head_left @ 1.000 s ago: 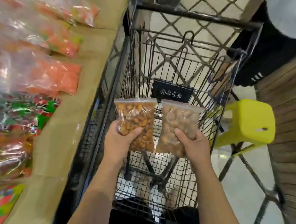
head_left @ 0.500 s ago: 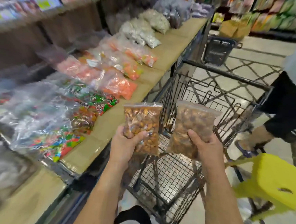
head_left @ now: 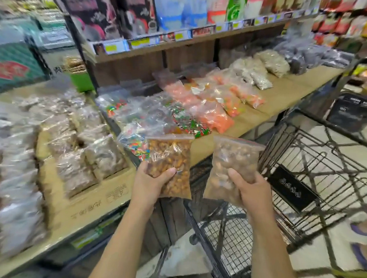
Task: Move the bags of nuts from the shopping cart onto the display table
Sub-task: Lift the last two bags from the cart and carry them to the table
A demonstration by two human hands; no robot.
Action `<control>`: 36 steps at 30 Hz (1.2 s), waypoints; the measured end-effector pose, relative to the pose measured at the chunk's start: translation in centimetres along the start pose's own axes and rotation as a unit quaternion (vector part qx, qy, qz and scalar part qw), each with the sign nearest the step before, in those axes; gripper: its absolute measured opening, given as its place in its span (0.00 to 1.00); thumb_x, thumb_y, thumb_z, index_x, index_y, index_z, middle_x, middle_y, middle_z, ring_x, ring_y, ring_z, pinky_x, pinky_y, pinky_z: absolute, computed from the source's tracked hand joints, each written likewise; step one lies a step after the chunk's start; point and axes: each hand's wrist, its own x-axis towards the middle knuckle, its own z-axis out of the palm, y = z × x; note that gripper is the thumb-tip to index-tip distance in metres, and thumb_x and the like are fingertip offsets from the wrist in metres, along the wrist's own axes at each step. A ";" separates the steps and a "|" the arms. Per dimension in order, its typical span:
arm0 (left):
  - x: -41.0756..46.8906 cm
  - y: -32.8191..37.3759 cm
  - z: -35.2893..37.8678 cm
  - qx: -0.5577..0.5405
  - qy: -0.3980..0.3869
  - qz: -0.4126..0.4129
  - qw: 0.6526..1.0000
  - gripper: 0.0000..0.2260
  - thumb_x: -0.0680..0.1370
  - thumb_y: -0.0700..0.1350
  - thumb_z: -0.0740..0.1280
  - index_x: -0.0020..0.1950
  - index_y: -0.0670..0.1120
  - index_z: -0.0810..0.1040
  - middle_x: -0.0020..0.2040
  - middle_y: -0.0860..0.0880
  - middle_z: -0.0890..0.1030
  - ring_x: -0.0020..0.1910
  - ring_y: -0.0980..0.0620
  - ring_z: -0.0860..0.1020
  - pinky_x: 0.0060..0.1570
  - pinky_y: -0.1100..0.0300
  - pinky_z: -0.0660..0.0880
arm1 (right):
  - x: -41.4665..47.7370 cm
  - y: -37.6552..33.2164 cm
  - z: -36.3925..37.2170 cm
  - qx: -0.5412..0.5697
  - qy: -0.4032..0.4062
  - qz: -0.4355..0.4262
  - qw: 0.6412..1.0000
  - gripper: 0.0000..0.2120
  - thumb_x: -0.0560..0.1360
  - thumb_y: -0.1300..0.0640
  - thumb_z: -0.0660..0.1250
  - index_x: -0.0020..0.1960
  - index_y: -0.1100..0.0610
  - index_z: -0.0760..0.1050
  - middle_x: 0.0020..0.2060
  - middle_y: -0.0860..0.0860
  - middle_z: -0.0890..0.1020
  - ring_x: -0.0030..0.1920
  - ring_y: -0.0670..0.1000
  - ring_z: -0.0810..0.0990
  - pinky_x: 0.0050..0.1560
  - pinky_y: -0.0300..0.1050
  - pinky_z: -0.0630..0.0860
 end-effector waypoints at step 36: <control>5.3 -4.3 -27.8 -0.072 0.212 -0.097 0.970 0.22 0.72 0.44 0.83 0.61 0.55 0.78 0.56 0.48 0.87 0.52 0.47 0.88 0.45 0.47 0.87 | -2.8 4.4 32.0 -0.086 -0.234 0.022 0.968 0.11 0.74 0.56 0.81 0.55 0.50 0.85 0.48 0.46 0.90 0.53 0.52 0.89 0.62 0.61 0.83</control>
